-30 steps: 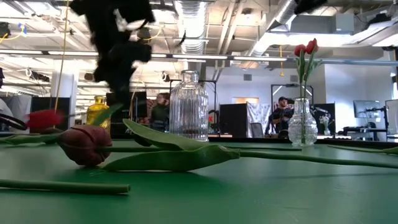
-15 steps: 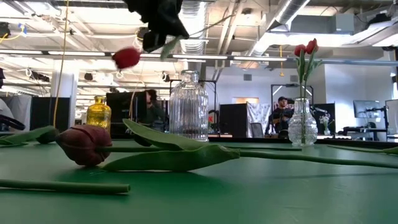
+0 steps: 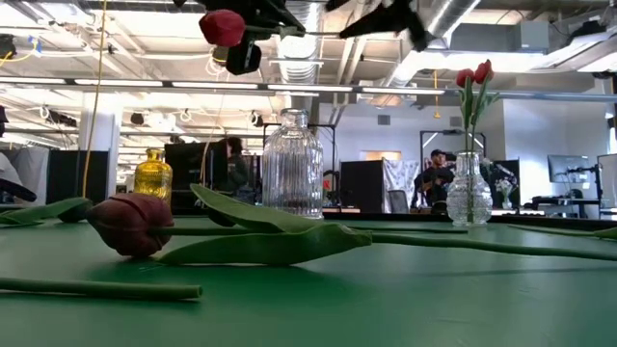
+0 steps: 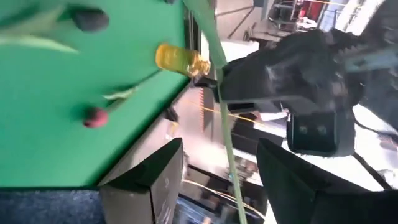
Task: Sort flowers into vase by color
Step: Put the red tulip into the right transparent vase
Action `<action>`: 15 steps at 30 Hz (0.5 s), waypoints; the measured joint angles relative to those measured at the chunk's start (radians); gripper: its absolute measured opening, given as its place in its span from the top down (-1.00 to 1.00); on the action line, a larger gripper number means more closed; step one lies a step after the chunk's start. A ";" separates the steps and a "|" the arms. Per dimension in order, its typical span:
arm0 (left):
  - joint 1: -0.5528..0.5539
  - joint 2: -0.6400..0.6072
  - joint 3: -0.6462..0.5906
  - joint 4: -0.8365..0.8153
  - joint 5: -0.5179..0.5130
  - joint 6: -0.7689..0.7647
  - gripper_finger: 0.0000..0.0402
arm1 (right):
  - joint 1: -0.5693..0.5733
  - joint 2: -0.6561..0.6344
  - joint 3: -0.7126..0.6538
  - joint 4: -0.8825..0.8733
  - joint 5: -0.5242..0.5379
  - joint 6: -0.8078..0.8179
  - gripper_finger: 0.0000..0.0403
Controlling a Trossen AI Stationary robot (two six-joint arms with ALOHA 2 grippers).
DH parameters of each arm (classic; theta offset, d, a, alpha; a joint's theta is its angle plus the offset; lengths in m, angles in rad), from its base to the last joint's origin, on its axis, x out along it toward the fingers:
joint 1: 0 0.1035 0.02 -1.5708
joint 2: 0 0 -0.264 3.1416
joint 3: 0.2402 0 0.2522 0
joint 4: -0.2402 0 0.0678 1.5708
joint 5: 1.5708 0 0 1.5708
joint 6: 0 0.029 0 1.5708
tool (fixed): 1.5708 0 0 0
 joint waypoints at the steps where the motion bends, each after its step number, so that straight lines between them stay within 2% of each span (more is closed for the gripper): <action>1: 0.000 0.000 0.000 0.001 0.000 -0.004 1.00 | -0.003 0.019 0.000 0.019 0.011 -0.030 -0.14; 8: 0.000 0.000 0.000 -0.002 0.001 -0.013 1.00 | -0.014 0.134 0.000 0.226 0.088 -0.167 -0.08; 15: 0.000 0.000 0.000 -0.007 -0.024 -0.011 1.00 | -0.011 0.170 0.000 0.254 0.109 -0.186 0.18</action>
